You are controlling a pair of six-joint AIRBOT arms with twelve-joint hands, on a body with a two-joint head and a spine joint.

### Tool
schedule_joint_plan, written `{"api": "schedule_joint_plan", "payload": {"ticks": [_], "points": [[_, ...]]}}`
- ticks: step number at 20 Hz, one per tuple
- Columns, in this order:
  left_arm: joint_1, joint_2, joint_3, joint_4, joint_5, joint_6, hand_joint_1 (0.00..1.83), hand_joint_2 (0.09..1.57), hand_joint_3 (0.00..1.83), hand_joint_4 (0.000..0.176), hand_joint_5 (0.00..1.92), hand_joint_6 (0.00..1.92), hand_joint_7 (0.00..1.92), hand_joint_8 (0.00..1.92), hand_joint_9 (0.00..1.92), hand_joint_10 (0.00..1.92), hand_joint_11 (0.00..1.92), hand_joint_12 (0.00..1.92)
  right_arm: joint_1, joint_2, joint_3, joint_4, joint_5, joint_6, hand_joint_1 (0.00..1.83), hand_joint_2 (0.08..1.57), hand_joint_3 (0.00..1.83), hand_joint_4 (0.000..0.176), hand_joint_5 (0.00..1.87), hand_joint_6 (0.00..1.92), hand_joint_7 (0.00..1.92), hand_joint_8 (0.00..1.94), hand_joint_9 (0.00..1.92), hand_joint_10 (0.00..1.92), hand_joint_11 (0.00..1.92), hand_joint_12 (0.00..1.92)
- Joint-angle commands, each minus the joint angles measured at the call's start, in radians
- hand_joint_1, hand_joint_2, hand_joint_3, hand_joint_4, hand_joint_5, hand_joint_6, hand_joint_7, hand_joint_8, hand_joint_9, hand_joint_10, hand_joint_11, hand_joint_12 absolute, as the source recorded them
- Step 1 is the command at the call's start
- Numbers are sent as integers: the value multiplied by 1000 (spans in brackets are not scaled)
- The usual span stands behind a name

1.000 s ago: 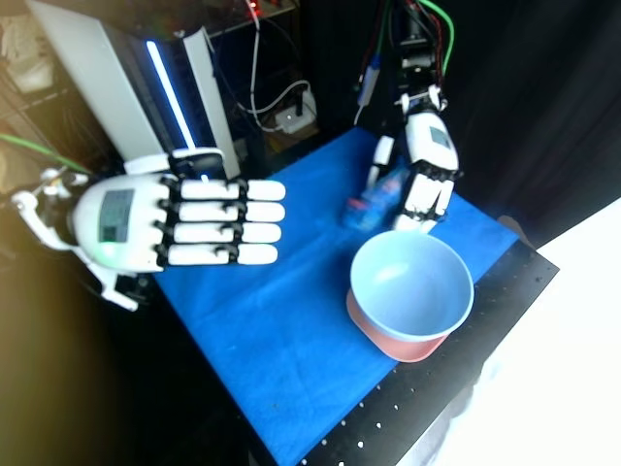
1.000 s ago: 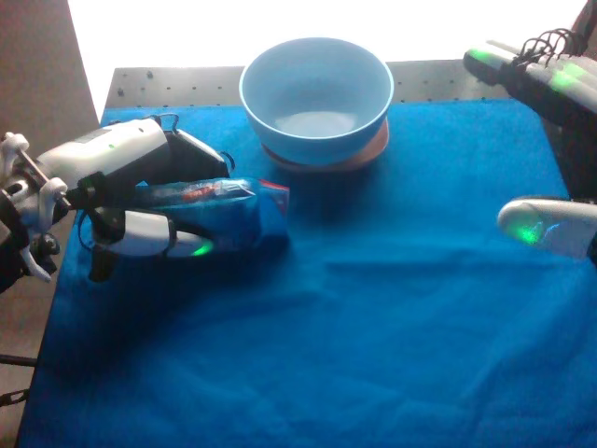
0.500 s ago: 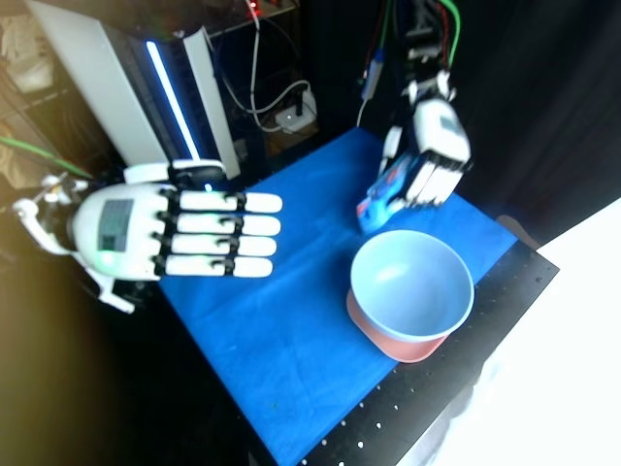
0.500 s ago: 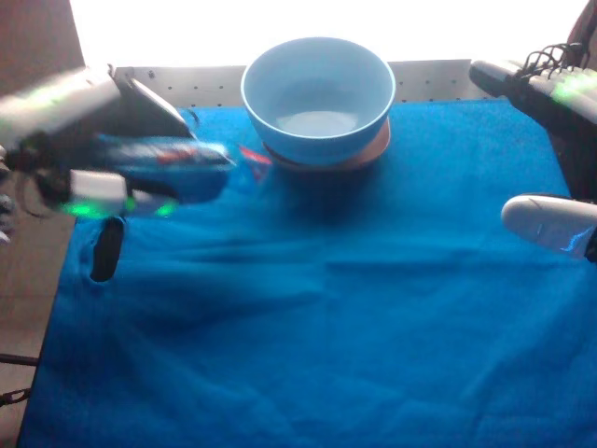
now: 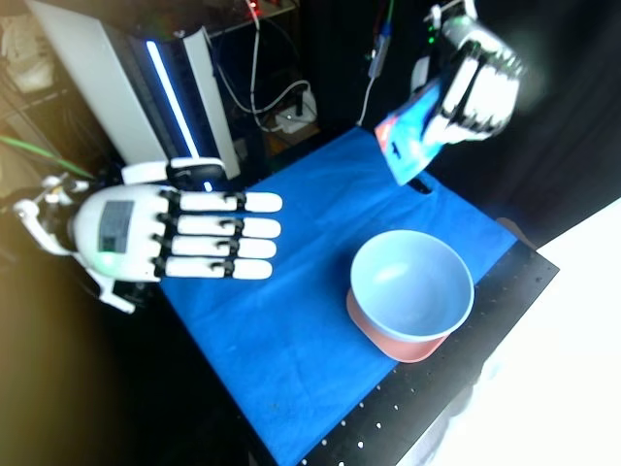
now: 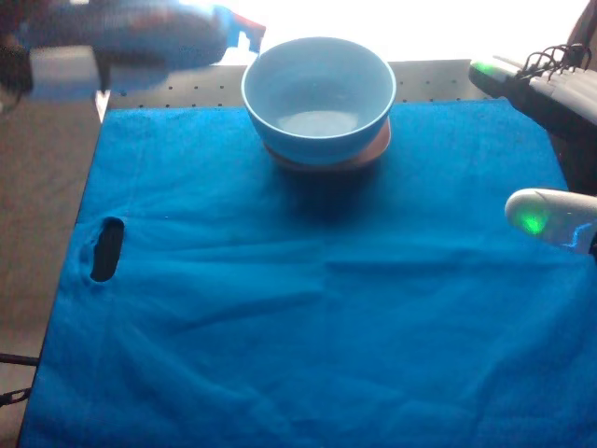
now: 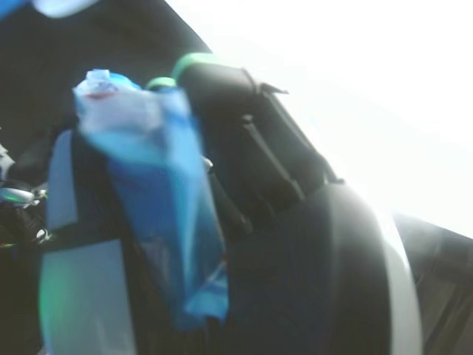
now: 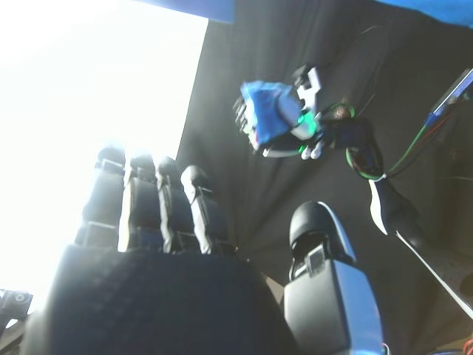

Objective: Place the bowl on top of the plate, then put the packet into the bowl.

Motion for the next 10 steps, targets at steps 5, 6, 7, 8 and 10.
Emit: {"api": "schedule_joint_plan", "payload": {"ticks": [5, 6, 7, 8, 10], "points": [[-197, -140, 106, 87, 101, 1, 1207, 1032, 0, 0, 1187, 614, 1093, 1524, 1248, 1862, 1337, 1918, 4, -6, 6, 18, 123, 4, 42, 1219, 2, 54, 0, 0, 0, 0, 0, 0, 25, 11], [-204, -157, 119, 87, 112, 3, 1215, 1016, 0, 0, 1233, 530, 1121, 1560, 1267, 1909, 1366, 1920, 4, -8, 9, 18, 123, 4, 46, 1224, 4, 46, 0, 0, 0, 0, 0, 0, 17, 7], [-225, -198, 150, 87, 148, 10, 1271, 1038, 0, 0, 1109, 657, 1204, 914, 1209, 1121, 1125, 1384, 4, -12, 14, 18, 123, 4, 39, 1232, 6, 36, 0, 0, 0, 0, 0, 0, 6, 2], [-235, -228, 176, 86, 172, 16, 1274, 1041, 0, 0, 1039, 843, 1297, 538, 1277, 595, 1107, 982, 4, -14, 17, 18, 123, 4, 69, 1233, 4, 24, 0, 0, 0, 0, 0, 0, 0, 0], [-252, -291, 229, 85, 218, 19, 1279, 1021, 1, 0, 1077, 781, 1384, 332, 1419, 196, 1142, 867, 4, -19, 21, 18, 123, 4, 18, 1252, 8, 17, 0, 0, 0, 0, 0, 0, 17, 7]]}}
